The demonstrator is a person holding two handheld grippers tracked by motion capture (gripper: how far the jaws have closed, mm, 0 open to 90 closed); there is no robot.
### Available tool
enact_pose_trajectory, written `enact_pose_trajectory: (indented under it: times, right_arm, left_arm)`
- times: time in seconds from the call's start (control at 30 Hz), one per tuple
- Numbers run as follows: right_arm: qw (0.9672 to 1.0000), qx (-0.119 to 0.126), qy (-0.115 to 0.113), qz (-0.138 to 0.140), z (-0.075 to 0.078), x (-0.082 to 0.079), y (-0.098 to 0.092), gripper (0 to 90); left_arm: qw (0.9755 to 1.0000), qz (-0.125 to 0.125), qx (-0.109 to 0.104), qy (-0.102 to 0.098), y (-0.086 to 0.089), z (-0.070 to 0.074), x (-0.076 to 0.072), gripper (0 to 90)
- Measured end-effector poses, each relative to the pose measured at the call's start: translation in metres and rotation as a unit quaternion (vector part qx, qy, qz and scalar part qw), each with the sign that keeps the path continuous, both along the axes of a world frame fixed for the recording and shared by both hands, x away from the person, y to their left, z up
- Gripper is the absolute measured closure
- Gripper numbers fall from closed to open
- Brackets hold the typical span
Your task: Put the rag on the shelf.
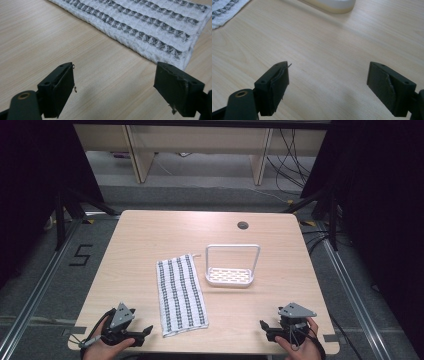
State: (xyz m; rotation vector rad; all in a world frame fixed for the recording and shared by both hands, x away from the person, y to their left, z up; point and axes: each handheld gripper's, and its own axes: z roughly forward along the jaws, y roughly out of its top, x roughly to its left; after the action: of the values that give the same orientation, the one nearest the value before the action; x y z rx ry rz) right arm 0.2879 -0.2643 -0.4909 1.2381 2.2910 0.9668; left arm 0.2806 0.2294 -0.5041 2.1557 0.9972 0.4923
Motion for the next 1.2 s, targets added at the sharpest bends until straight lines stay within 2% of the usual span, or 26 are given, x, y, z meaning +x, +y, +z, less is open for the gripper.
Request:
enact_pose_trajectory:
  times: [0.1, 0.17, 0.27, 0.3, 0.37, 0.4, 0.47, 0.5, 0.53, 0.57, 0.7, 0.8, 0.87, 0.97, 1.0, 1.03, 1.07, 1.13, 1.17, 1.2]
  right_arm:
    - [0.9999, -0.006, -0.012, 0.004, 0.000, 0.000, 0.000, 19.7]
    - [0.9999, -0.002, -0.013, 0.007, -0.001, 0.001, 0.002, 20.5]
    - [0.9999, 0.000, -0.011, 0.007, 0.001, -0.001, 0.004, 22.2]
    - [1.0000, 0.007, -0.001, 0.004, 0.002, -0.002, 0.006, 22.7]
    - [1.0000, 0.007, -0.001, 0.000, 0.002, -0.004, 0.009, 23.1]
    - [0.9992, -0.003, -0.032, 0.026, 0.003, -0.001, 0.010, 24.0]
    - [0.9992, 0.002, -0.024, 0.033, 0.004, -0.002, 0.016, 24.9]
    - [0.9992, 0.002, -0.024, 0.033, 0.004, -0.002, 0.016, 24.9]
    - [0.9985, 0.000, -0.027, 0.047, 0.005, -0.002, 0.023, 25.8]
    - [0.9981, -0.001, -0.034, 0.052, 0.005, -0.002, 0.026, 26.0]
    - [0.9973, -0.001, -0.028, 0.068, 0.005, -0.003, 0.039, 26.8]
    - [0.9944, -0.007, -0.035, 0.099, 0.002, -0.003, 0.055, 28.0]
    - [0.9938, -0.003, -0.031, 0.107, 0.002, -0.004, 0.061, 28.4]
    - [0.9931, -0.001, -0.032, 0.113, 0.001, -0.004, 0.068, 28.7]
    - [0.9928, -0.002, -0.033, 0.115, 0.001, -0.003, 0.070, 29.0]
    - [0.9929, 0.001, -0.027, 0.116, 0.001, -0.003, 0.073, 29.2]
    - [0.9929, 0.001, -0.027, 0.116, 0.001, -0.003, 0.073, 29.2]
    - [0.9911, 0.006, -0.024, 0.131, 0.000, -0.003, 0.082, 30.2]
    - [0.9911, 0.006, -0.024, 0.131, 0.000, -0.003, 0.082, 30.2]
    - [0.9894, 0.003, -0.026, 0.143, -0.001, -0.002, 0.089, 31.0]
  left_arm:
    - [1.0000, 0.000, -0.003, 0.001, -0.001, 0.000, -0.001, 16.0]
    - [1.0000, -0.002, -0.004, 0.000, -0.002, 0.001, -0.001, 16.1]
    - [0.9998, -0.004, -0.019, -0.003, -0.006, 0.000, -0.002, 16.9]
    - [0.9999, -0.006, -0.016, -0.001, -0.006, 0.001, -0.003, 17.0]
    - [0.9998, -0.010, -0.016, 0.000, -0.007, 0.001, -0.004, 17.9]
    - [0.9997, -0.022, -0.008, 0.000, -0.008, 0.002, -0.004, 17.9]
    - [0.9996, -0.026, -0.014, 0.000, -0.010, 0.002, -0.005, 18.0]
    - [0.9994, -0.019, -0.028, -0.002, -0.013, 0.001, -0.006, 18.0]
    - [0.9994, -0.027, -0.020, -0.004, -0.016, 0.002, -0.007, 18.3]
    - [0.9994, -0.027, -0.020, -0.004, -0.016, 0.002, -0.007, 18.4]
    - [0.9989, -0.037, -0.027, -0.002, -0.023, 0.003, -0.011, 18.3]
    - [0.9984, -0.043, -0.036, -0.005, -0.030, 0.002, -0.013, 17.7]
    - [0.9985, -0.047, -0.029, -0.003, -0.032, 0.003, -0.015, 16.9]
    - [0.9980, -0.056, -0.031, -0.002, -0.036, 0.002, -0.017, 16.8]
    - [0.9981, -0.057, -0.024, -0.004, -0.037, 0.003, -0.017, 17.0]
    - [0.9980, -0.055, -0.033, -0.004, -0.039, 0.003, -0.017, 17.4]
    - [0.9980, -0.055, -0.033, -0.004, -0.039, 0.003, -0.017, 18.0]
    - [0.9979, -0.050, -0.042, 0.004, -0.044, 0.002, -0.018, 19.4]
    - [0.9979, -0.050, -0.042, 0.004, -0.044, 0.002, -0.018, 20.1]
    - [0.9978, -0.054, -0.037, 0.007, -0.047, 0.002, -0.018, 20.6]
